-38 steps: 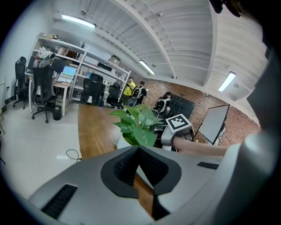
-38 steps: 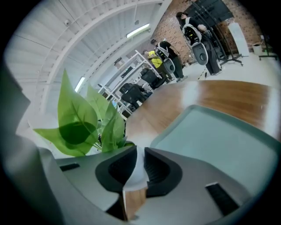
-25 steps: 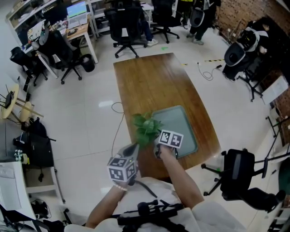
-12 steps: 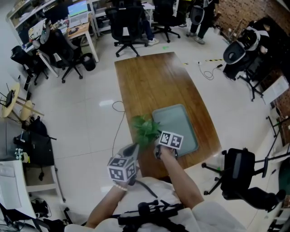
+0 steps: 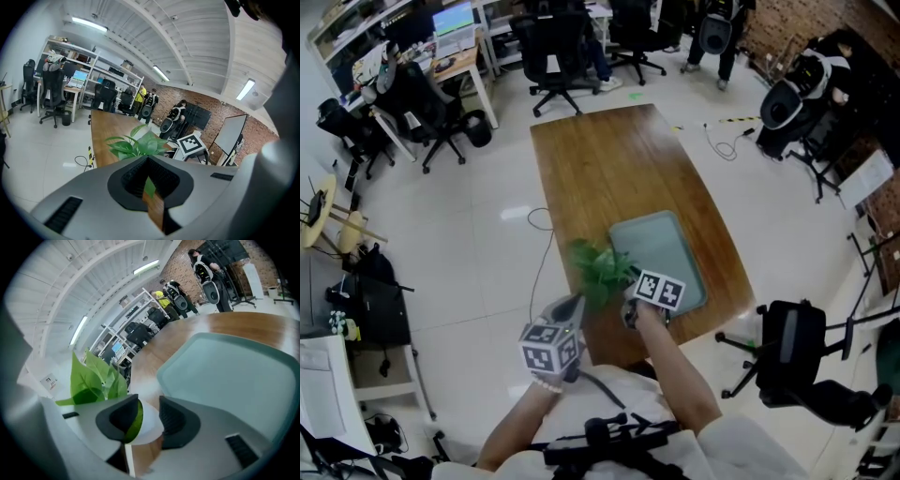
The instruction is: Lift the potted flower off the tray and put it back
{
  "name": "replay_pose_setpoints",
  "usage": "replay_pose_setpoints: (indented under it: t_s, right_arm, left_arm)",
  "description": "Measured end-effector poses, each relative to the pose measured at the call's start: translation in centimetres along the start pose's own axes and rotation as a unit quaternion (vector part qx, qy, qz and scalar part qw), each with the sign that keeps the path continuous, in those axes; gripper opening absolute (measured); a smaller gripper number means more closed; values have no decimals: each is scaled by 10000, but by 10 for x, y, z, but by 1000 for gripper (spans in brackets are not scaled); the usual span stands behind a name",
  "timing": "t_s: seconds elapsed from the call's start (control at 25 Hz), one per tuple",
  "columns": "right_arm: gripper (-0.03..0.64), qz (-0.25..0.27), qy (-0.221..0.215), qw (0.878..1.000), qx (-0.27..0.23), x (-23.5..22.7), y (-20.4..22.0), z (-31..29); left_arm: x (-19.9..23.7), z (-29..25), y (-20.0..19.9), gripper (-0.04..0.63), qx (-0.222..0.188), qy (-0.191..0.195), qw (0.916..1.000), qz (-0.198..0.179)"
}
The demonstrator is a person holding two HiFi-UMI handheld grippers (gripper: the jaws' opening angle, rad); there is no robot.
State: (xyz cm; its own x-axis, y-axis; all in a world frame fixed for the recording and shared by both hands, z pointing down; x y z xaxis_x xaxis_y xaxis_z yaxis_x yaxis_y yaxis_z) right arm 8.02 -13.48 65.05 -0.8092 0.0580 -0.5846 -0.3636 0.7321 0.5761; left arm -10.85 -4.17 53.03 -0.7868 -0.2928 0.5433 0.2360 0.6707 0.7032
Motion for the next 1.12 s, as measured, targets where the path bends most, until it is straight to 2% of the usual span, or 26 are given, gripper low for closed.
replay_pose_setpoints:
  t_s: [0.32,0.6,0.72,0.92,1.12]
  right_arm:
    - [172,9,-77,9982,-590,-10,-21,59]
    - [170,199,-58,9973,-700,2,-4,102]
    - [170,796,-28,9955,-510,10,-1,100]
    - [170,1669,58,9848,-469,21,-13,97]
    - [170,1973,142,9795,-377,28,-15,95]
  left_arm:
    - [-4,0,-6,-6,-270,239,9992,157]
    - [-5,2,-13,-6,-513,118,9986,73]
    - [-4,2,-10,-6,-528,36,9986,55]
    - [-2,3,-9,-6,-532,-34,9986,52]
    - [2,7,-11,-6,-546,-130,9984,-37]
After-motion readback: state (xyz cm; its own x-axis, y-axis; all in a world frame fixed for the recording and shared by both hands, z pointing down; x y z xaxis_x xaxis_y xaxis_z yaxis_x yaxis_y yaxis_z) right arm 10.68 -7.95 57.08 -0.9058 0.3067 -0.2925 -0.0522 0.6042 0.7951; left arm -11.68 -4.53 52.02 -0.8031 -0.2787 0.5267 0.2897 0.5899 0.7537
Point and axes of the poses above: the fingertips, and each gripper's own axes: z backward along the fingers, x to its left, y out of its underside, the point moved 6 cm from there along z, backward along the fingers, and after that the axes turned 9 degrees about z, right-handed, at the moved point
